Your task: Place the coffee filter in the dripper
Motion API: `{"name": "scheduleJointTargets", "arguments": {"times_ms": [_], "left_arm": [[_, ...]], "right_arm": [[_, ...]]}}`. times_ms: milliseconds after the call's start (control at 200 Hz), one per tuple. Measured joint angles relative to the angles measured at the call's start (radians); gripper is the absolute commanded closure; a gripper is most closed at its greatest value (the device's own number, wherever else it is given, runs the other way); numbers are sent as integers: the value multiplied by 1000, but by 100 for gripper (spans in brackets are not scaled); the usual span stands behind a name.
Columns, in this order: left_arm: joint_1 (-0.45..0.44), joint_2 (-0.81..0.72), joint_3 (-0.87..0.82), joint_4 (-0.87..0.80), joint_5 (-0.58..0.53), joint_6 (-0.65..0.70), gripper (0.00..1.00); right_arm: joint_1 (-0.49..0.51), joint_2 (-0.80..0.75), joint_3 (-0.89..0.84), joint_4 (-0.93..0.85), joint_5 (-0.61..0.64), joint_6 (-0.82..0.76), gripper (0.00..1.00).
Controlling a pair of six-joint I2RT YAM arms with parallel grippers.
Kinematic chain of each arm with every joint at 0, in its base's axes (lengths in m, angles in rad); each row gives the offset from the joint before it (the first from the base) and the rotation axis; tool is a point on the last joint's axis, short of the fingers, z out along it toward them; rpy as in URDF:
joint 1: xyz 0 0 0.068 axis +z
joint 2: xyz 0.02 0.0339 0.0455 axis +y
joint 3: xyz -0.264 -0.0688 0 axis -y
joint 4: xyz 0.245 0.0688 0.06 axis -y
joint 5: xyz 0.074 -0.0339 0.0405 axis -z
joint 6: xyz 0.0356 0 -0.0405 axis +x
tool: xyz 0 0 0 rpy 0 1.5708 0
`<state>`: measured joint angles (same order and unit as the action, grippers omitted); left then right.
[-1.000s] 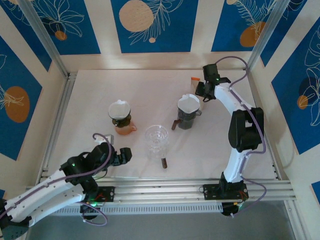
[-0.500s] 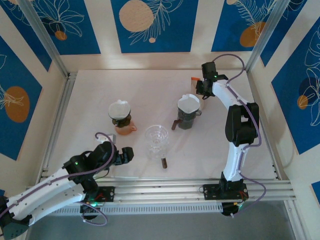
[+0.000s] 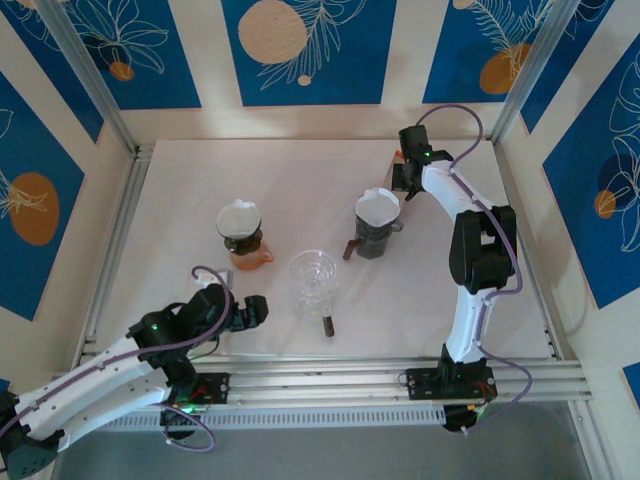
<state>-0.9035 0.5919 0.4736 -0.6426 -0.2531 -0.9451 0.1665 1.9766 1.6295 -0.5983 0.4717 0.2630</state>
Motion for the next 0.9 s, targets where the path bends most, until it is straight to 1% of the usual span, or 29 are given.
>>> {"name": "scheduleJointTargets", "arguments": {"times_ms": [175,380,650,810,900], "left_arm": [[0,-1,-6,10,10,0,0],[0,-1,-13,29,19,1,0],[1,-16,-15,37,30,2,0],[3,-37,-19,37,36,3,0],[3,-41,-21,37,37,3,0]], "right_arm": [[0,-57,-53,-13,40,-35,98],[-8,-170,-135,-19,68,-65,99],[-23,-292,-292,-7,80,-72,99],[-24,-318,-371,6,74,-67,95],[-24,-318,-388,10,71,-52,90]]}}
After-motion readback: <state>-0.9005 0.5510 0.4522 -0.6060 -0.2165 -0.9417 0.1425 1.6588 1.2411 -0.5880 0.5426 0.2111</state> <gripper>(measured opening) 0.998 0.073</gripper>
